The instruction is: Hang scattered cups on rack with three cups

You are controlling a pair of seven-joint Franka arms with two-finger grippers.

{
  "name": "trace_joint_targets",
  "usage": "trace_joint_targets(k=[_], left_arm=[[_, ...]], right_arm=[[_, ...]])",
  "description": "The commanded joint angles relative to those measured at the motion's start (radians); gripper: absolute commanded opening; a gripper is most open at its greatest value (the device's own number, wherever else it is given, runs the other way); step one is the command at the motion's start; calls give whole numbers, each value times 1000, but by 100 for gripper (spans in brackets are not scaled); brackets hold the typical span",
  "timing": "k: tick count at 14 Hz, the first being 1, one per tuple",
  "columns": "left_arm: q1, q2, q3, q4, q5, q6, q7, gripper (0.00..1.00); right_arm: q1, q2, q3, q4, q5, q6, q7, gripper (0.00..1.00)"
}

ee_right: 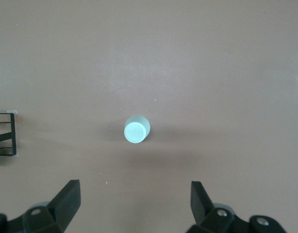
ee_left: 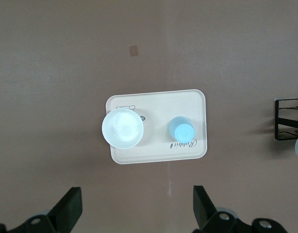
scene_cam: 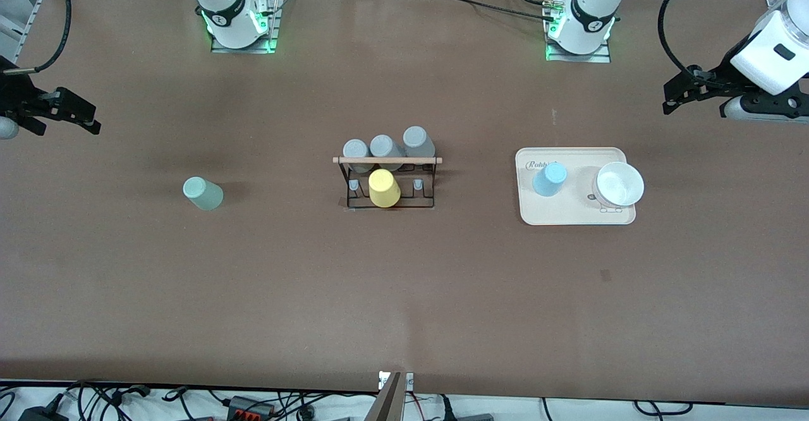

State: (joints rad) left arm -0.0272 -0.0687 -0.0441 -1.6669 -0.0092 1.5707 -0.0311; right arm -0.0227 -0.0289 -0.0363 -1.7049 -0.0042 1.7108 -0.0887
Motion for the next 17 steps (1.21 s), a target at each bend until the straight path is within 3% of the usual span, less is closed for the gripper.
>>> trace_joint_targets(k=[1, 10, 14, 17], left_arm=[[6, -5, -7, 1, 0, -3, 17, 100], [1, 24, -7, 49, 32, -9, 4, 100], [-13, 33, -8, 52, 26, -135, 16, 100], [-36, 111, -8, 91, 25, -142, 14, 100]], right_arm=[[-2, -42, 6, -42, 7, 4, 6, 100], [-3, -36, 4, -41, 7, 18, 7, 100], [-3, -34, 4, -41, 7, 19, 7, 100], [-3, -32, 4, -41, 9, 18, 7, 100]])
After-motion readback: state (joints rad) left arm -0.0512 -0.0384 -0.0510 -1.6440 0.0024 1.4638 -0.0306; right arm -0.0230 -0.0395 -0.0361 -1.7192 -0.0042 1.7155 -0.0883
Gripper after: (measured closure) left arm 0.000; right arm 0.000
